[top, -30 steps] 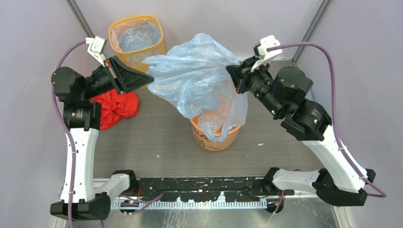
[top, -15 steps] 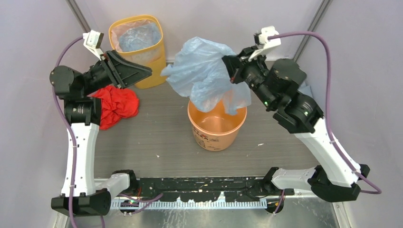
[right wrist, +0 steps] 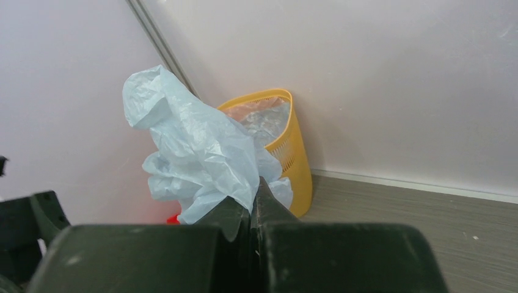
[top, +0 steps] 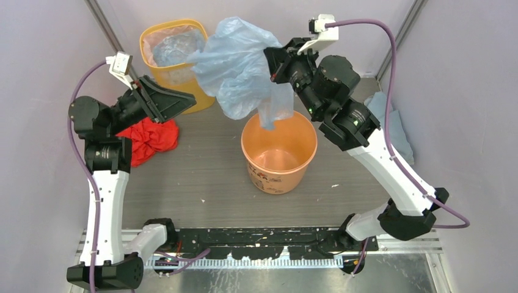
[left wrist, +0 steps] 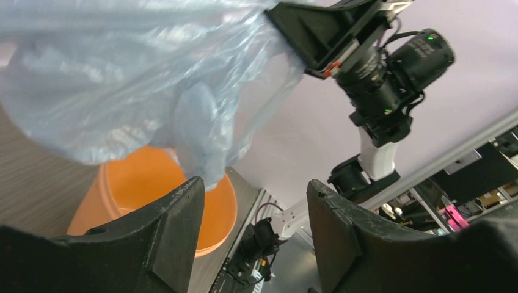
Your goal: Put the trash bags into the trash bin
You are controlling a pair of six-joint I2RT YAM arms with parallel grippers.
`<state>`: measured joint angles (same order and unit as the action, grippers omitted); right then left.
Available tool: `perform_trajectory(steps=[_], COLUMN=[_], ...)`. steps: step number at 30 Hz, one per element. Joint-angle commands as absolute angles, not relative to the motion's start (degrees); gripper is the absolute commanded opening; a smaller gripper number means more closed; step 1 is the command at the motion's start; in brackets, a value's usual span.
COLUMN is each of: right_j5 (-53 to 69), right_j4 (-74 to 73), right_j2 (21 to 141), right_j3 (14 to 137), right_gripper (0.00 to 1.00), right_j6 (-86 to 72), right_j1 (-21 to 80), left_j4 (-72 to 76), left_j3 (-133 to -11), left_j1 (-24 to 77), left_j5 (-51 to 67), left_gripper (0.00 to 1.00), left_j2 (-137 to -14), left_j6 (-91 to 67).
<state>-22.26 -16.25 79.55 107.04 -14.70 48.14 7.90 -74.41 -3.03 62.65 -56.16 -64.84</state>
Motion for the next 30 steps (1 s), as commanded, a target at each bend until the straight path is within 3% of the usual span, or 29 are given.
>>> perform_trajectory(steps=[1, 7, 14, 30], right_j5=[-23.42, -22.41, -21.44, -17.76], right_j4=[-8.21, -5.48, -4.05, -3.43], right_j2=[80.95, 83.27, 85.43, 88.06], right_j3=[110.7, 110.55, 109.73, 108.43], right_gripper=[0.01, 0.01, 0.01, 0.01], right_j6=[-18.76, -22.37, -24.49, -27.15], right_j1=[48.0, 48.0, 48.07, 49.2], left_j4=[3.78, -4.94, -4.76, -4.0], left_j3=[-72.37, -73.11, -73.71, -72.25], left_j1=[-3.34, -3.33, -3.25, -1.64], left_j5=[58.4, 53.57, 53.37, 51.24], left_gripper=[0.65, 0.7, 0.76, 0.79], left_j2=[-54.4, -54.49, -54.81, -58.25], left_j6=[-58.12, -49.6, -48.83, -46.38])
